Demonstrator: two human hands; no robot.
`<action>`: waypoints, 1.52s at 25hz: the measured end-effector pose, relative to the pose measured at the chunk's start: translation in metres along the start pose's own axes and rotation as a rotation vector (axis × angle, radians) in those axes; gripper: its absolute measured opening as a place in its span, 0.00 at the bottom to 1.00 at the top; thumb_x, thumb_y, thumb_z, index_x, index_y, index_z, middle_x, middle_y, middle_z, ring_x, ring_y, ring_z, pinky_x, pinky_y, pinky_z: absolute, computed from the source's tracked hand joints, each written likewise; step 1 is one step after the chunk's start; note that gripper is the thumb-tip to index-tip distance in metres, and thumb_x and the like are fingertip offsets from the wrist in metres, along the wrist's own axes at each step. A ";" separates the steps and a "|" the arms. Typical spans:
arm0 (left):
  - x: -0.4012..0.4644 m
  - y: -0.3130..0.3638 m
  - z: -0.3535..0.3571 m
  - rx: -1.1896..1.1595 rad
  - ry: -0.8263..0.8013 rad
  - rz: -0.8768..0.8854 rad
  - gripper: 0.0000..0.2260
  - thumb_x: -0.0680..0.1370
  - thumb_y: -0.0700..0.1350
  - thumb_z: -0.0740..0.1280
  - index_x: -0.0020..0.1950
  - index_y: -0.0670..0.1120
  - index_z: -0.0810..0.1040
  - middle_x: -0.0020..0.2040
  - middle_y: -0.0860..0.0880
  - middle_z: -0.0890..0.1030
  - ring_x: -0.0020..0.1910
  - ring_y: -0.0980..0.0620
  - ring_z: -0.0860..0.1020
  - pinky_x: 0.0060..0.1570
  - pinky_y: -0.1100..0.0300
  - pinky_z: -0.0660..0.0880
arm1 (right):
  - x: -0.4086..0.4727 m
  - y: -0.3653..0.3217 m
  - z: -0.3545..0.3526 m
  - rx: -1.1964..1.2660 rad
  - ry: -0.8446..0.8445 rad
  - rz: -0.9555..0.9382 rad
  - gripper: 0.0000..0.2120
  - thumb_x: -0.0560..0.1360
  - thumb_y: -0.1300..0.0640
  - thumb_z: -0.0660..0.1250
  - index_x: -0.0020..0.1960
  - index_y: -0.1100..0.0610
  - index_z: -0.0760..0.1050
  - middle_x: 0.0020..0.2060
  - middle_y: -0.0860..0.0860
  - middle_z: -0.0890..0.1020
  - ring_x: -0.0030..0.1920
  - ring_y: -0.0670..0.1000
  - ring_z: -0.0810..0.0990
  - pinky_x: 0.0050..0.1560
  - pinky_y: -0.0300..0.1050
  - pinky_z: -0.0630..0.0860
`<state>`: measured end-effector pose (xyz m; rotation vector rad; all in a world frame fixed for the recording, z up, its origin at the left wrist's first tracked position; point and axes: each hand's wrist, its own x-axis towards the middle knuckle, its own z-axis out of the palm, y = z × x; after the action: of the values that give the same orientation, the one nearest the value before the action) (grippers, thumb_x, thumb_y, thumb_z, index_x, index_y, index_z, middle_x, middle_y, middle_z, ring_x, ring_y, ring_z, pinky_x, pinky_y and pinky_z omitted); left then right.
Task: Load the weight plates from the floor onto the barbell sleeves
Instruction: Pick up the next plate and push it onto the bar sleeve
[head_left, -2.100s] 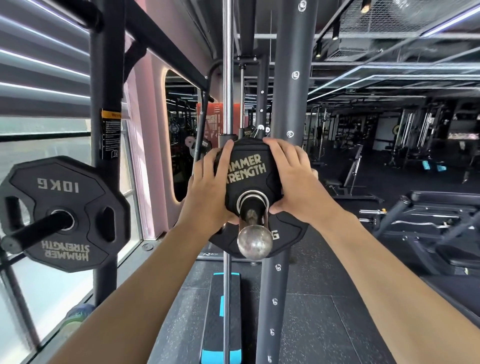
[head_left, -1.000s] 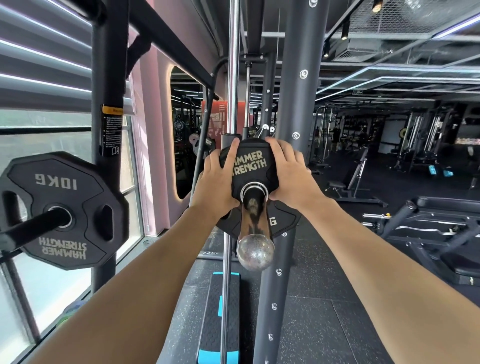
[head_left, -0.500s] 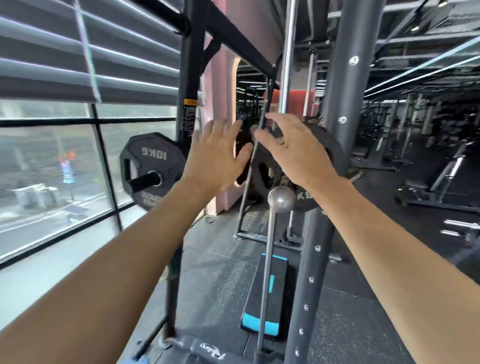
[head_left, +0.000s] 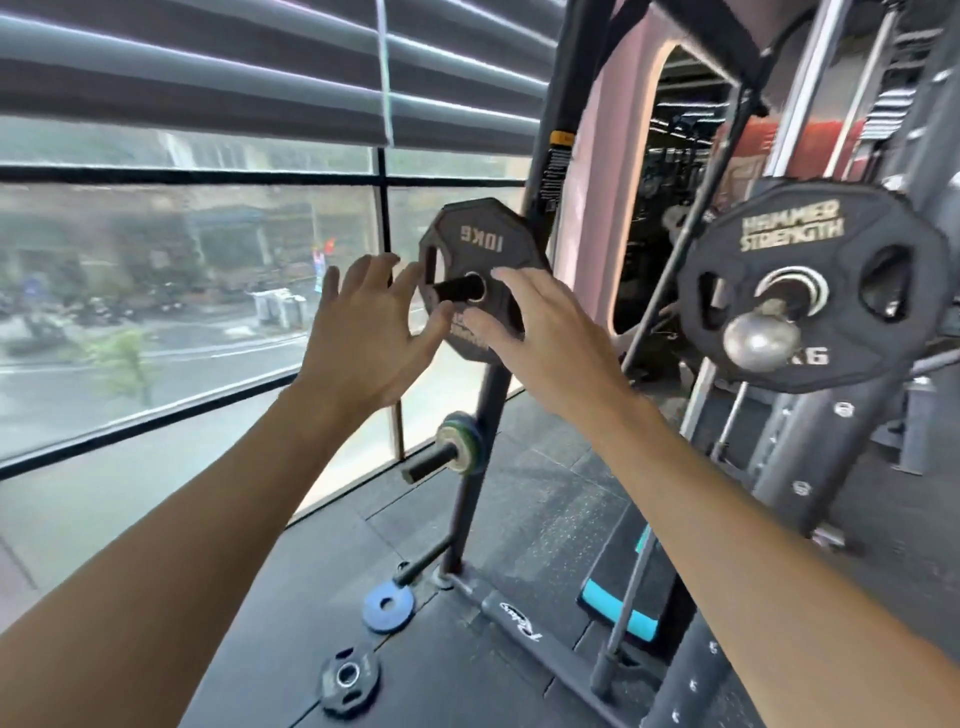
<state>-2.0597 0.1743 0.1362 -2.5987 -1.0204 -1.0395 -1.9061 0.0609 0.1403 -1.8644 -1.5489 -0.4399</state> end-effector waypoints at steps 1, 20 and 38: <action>-0.005 -0.014 0.006 0.016 -0.019 -0.027 0.36 0.77 0.67 0.46 0.75 0.46 0.69 0.74 0.43 0.70 0.75 0.41 0.64 0.75 0.40 0.56 | 0.004 -0.004 0.014 0.006 -0.020 -0.006 0.30 0.80 0.35 0.56 0.76 0.50 0.64 0.71 0.48 0.69 0.71 0.50 0.66 0.59 0.50 0.70; -0.076 -0.320 0.163 0.274 -0.393 -0.545 0.39 0.75 0.68 0.44 0.73 0.46 0.71 0.72 0.42 0.73 0.73 0.42 0.67 0.74 0.40 0.58 | 0.117 -0.080 0.383 0.254 -0.490 -0.097 0.29 0.79 0.36 0.59 0.75 0.50 0.66 0.72 0.49 0.70 0.74 0.49 0.65 0.65 0.53 0.71; -0.221 -0.500 0.495 0.157 -0.760 -0.882 0.33 0.79 0.66 0.49 0.73 0.44 0.70 0.69 0.43 0.73 0.69 0.42 0.70 0.74 0.39 0.59 | 0.039 0.021 0.801 0.152 -0.945 0.143 0.30 0.80 0.37 0.57 0.77 0.52 0.63 0.72 0.50 0.69 0.71 0.54 0.68 0.61 0.54 0.69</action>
<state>-2.2286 0.6200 -0.4269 -2.4122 -2.4143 0.0477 -1.9995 0.6281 -0.4190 -2.1568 -1.9027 0.7180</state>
